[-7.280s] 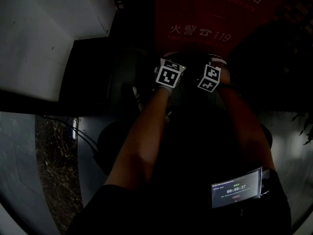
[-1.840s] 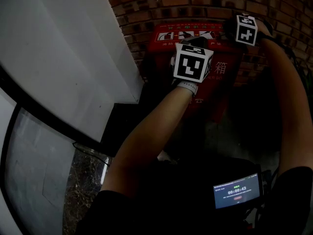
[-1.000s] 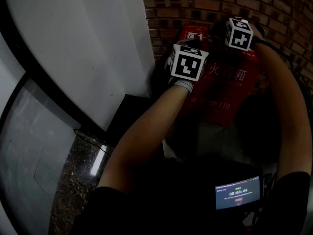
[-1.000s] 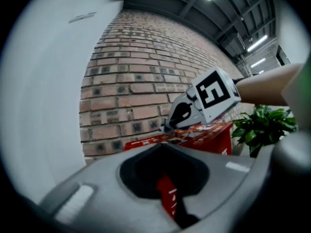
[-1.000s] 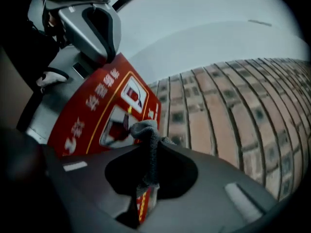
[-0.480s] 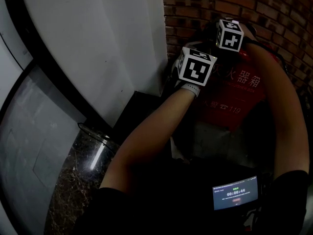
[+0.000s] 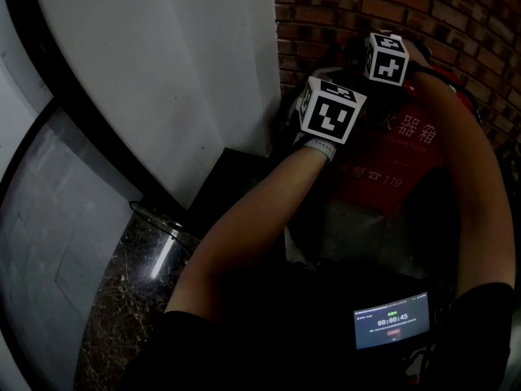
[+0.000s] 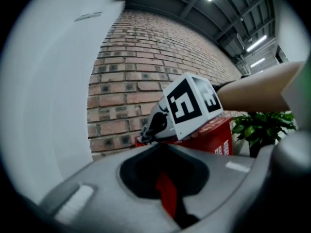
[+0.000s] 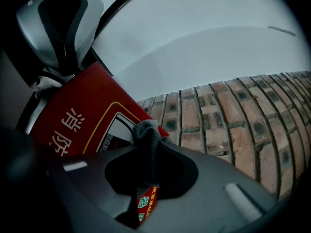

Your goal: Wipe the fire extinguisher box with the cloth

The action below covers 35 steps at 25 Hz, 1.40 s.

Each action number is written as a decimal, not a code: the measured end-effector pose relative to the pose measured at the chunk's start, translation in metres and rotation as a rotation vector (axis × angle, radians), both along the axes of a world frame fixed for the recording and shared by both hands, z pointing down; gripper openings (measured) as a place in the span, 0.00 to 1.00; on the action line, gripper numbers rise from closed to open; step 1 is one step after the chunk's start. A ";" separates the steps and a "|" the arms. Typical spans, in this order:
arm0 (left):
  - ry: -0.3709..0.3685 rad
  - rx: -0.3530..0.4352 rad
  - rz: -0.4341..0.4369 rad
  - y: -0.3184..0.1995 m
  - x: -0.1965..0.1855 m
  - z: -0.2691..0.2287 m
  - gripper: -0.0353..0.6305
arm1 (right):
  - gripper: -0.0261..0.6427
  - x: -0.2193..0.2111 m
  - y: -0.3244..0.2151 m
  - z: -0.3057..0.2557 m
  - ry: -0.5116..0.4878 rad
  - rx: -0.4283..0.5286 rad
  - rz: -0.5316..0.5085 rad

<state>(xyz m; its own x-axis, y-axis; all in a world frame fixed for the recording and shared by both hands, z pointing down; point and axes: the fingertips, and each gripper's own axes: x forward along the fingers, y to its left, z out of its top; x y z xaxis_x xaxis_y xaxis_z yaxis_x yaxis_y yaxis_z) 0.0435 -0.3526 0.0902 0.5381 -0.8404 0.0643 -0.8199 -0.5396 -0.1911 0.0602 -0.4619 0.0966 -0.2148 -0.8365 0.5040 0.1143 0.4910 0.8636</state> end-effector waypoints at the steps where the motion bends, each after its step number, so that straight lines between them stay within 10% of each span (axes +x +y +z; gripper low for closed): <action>1: 0.001 0.001 0.001 0.000 0.002 0.000 0.06 | 0.08 0.002 0.002 0.001 0.001 -0.004 0.001; 35: -0.047 0.008 0.067 0.019 0.118 -0.004 0.06 | 0.08 0.221 0.051 -0.005 -0.060 0.021 0.232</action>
